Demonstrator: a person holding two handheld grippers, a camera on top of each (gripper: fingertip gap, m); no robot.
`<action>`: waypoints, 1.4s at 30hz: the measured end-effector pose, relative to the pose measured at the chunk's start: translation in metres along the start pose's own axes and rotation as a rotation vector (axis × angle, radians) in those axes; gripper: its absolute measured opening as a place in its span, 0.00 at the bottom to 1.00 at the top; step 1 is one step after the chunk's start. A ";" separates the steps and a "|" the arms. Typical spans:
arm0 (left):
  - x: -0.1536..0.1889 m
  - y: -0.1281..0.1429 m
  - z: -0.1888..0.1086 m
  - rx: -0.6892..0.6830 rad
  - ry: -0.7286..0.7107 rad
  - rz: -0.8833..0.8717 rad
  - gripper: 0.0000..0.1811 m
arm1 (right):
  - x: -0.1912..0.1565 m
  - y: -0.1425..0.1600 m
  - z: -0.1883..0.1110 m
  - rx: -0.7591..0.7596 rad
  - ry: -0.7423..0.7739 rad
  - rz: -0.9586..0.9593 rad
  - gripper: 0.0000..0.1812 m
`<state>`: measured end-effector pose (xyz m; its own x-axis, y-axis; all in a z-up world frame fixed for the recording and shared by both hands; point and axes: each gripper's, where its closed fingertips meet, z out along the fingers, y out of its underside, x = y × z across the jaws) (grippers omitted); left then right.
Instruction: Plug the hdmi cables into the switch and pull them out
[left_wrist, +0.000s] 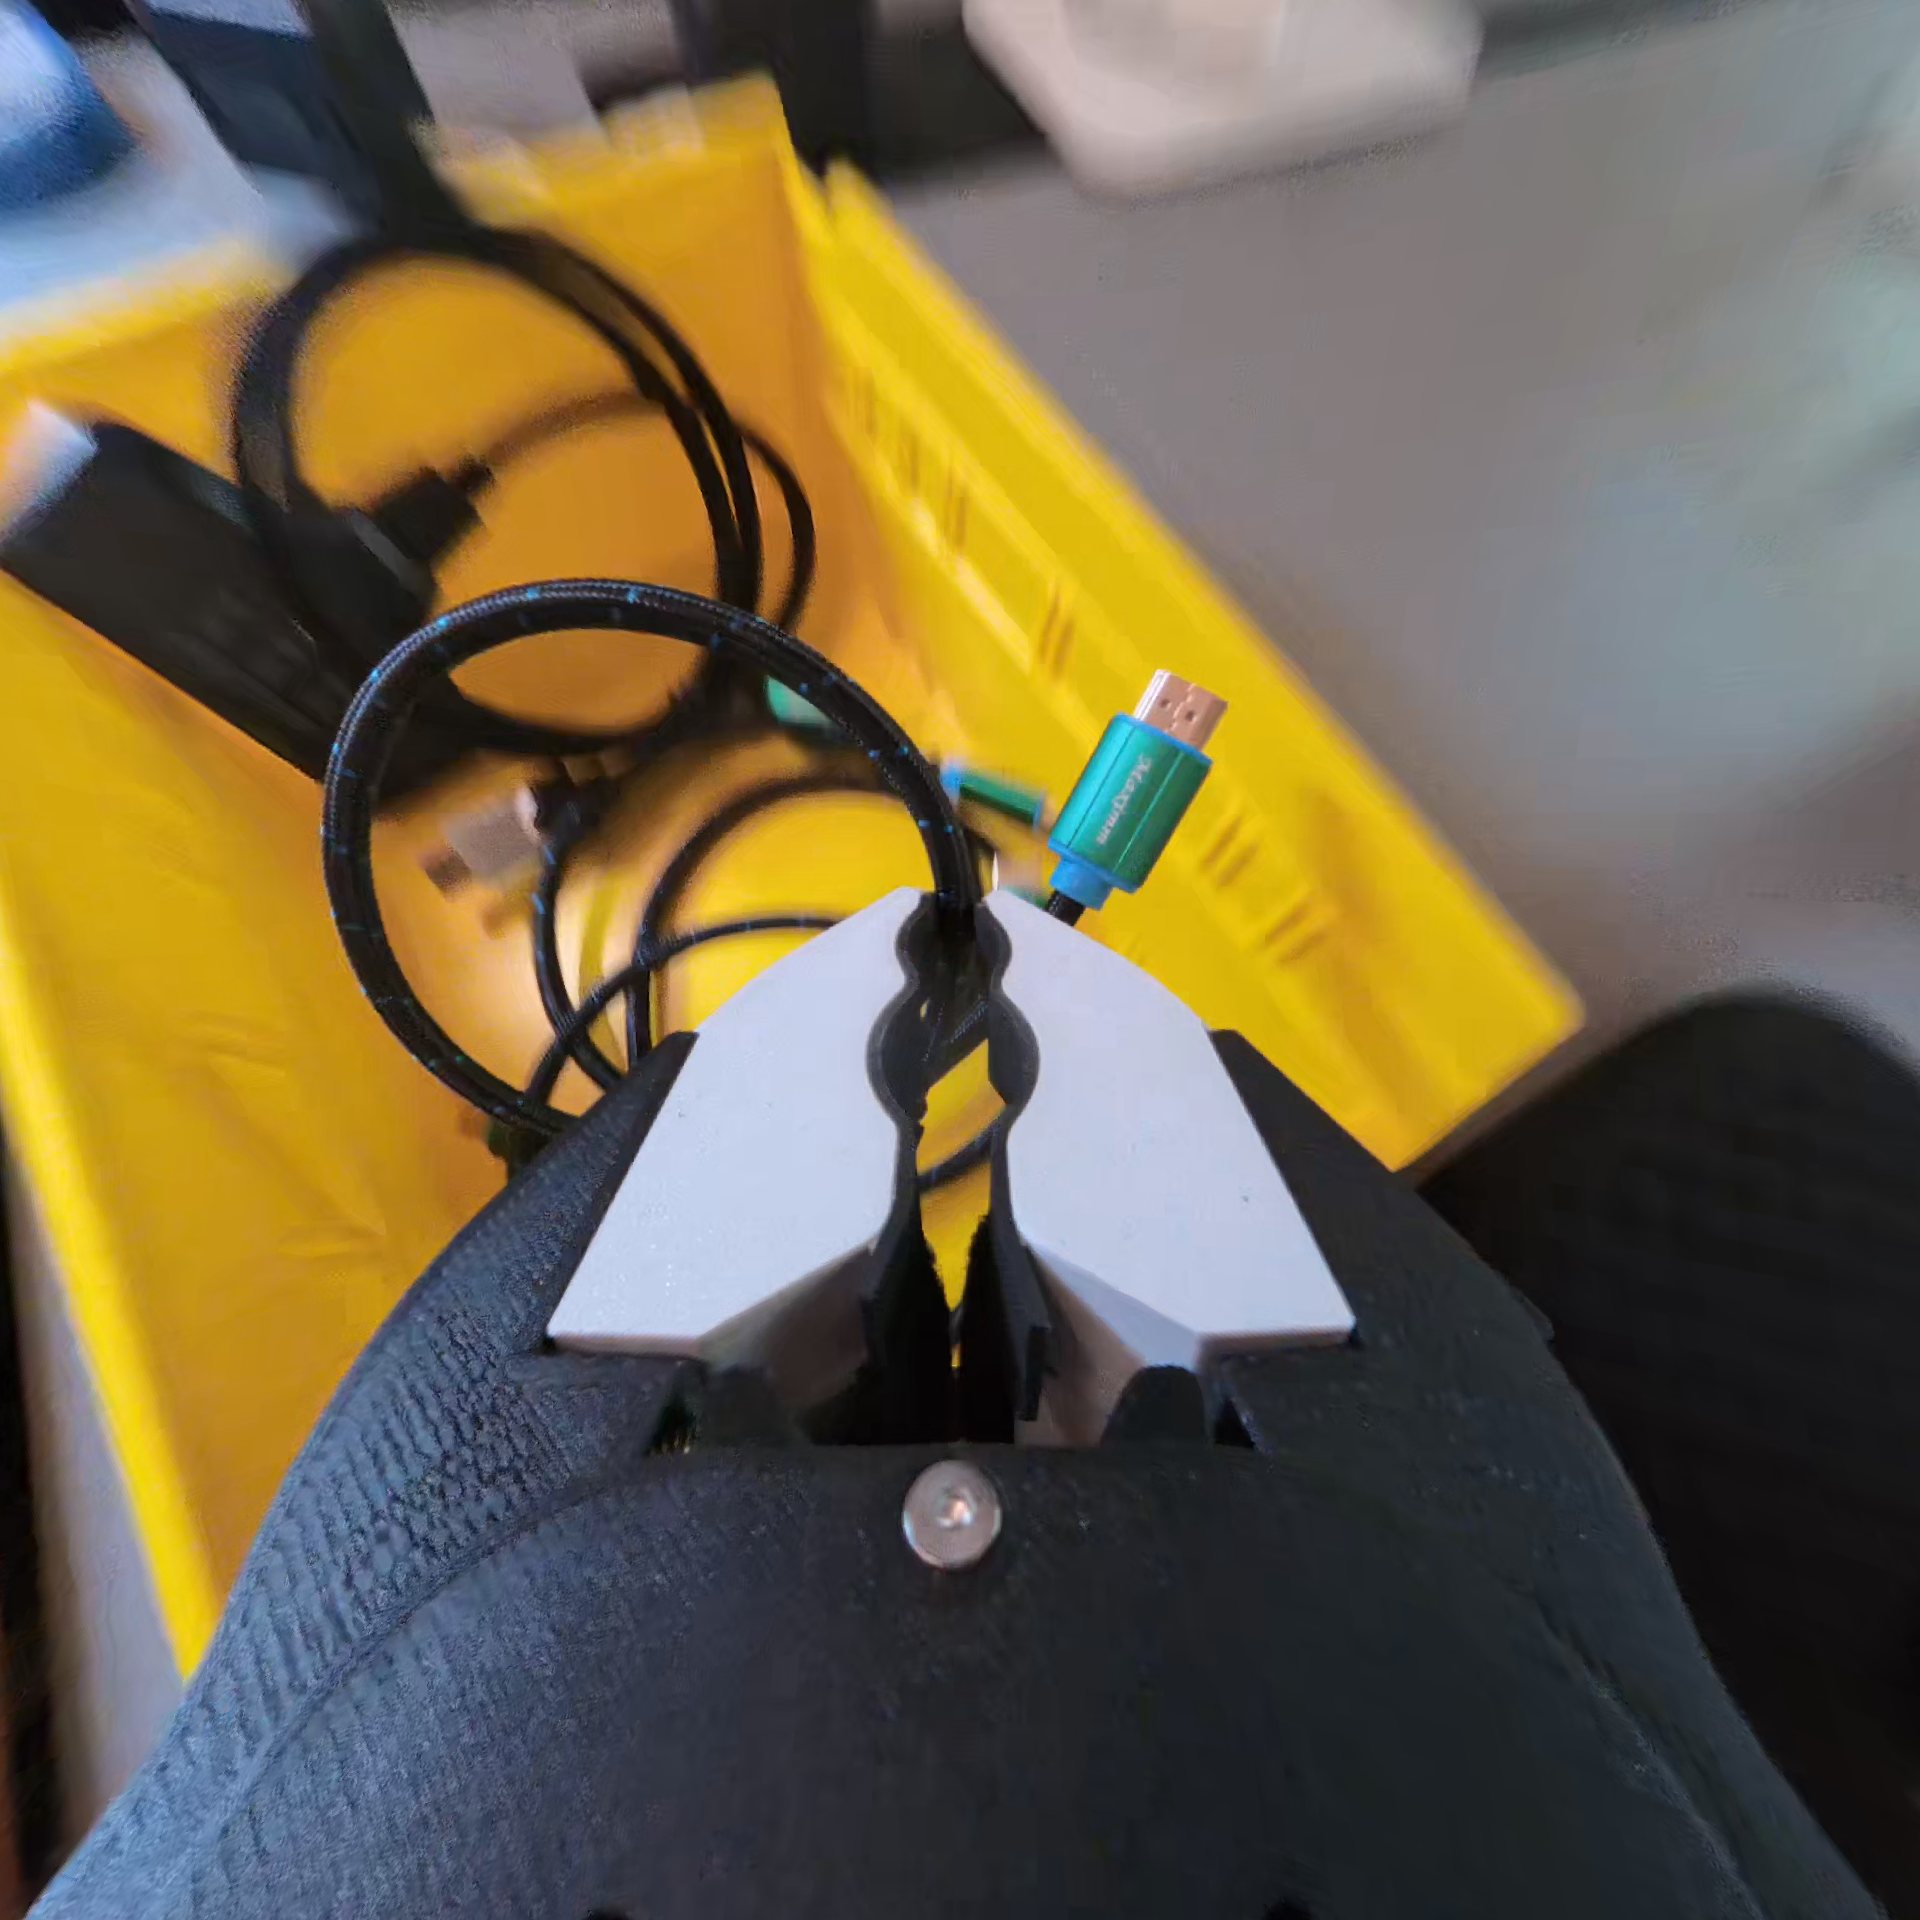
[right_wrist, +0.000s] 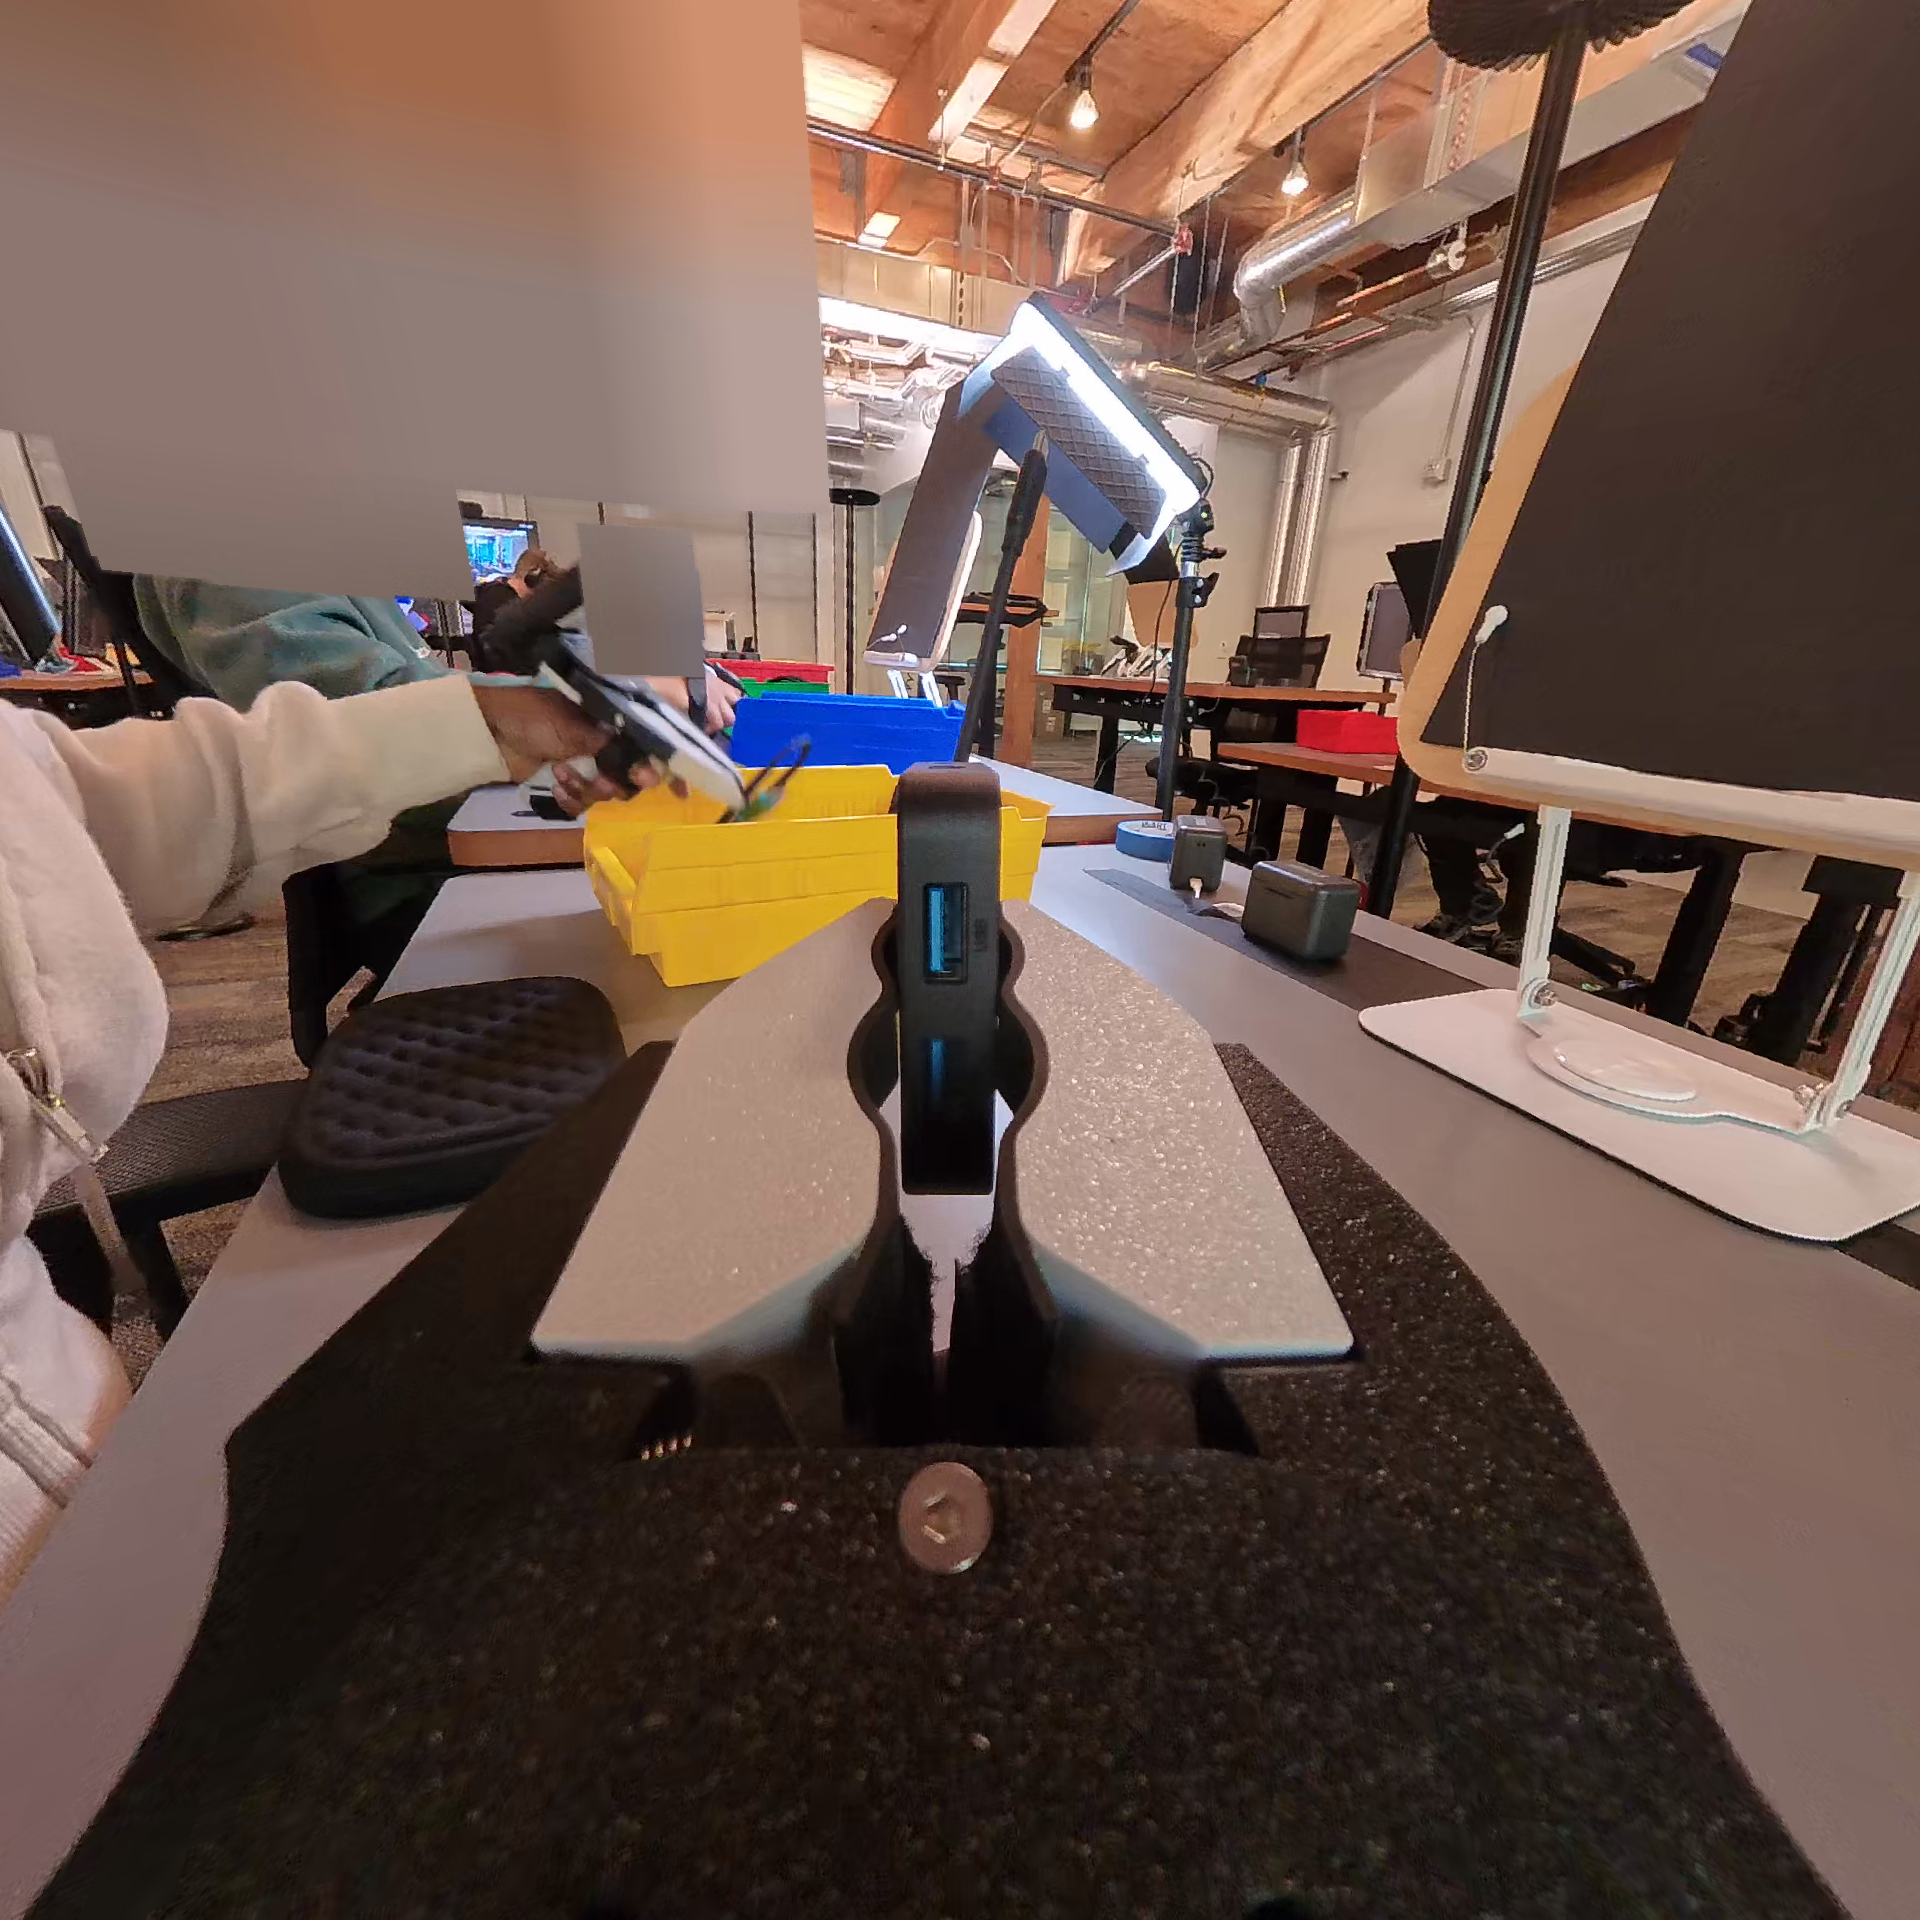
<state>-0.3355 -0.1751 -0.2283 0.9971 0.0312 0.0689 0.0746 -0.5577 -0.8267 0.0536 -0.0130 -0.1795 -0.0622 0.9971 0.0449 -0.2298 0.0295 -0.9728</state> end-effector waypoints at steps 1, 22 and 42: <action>0.003 -0.022 -0.013 0.116 0.002 -0.043 0.04 | 0.000 -0.001 0.000 0.006 0.000 0.003 0.08; 0.175 -0.061 -0.044 0.143 0.090 0.283 0.03 | -0.003 -0.006 -0.001 -0.002 0.022 -0.072 0.08; 0.260 0.075 0.006 -0.295 0.437 0.749 0.19 | -0.007 0.008 0.005 -0.088 0.018 -0.130 0.07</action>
<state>-0.0707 -0.2036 -0.2760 0.6856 -0.7073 -0.1723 -0.6556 -0.4971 -0.5684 0.0470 -0.0205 -0.1863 -0.0202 0.9856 0.1681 -0.1487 0.1633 -0.9753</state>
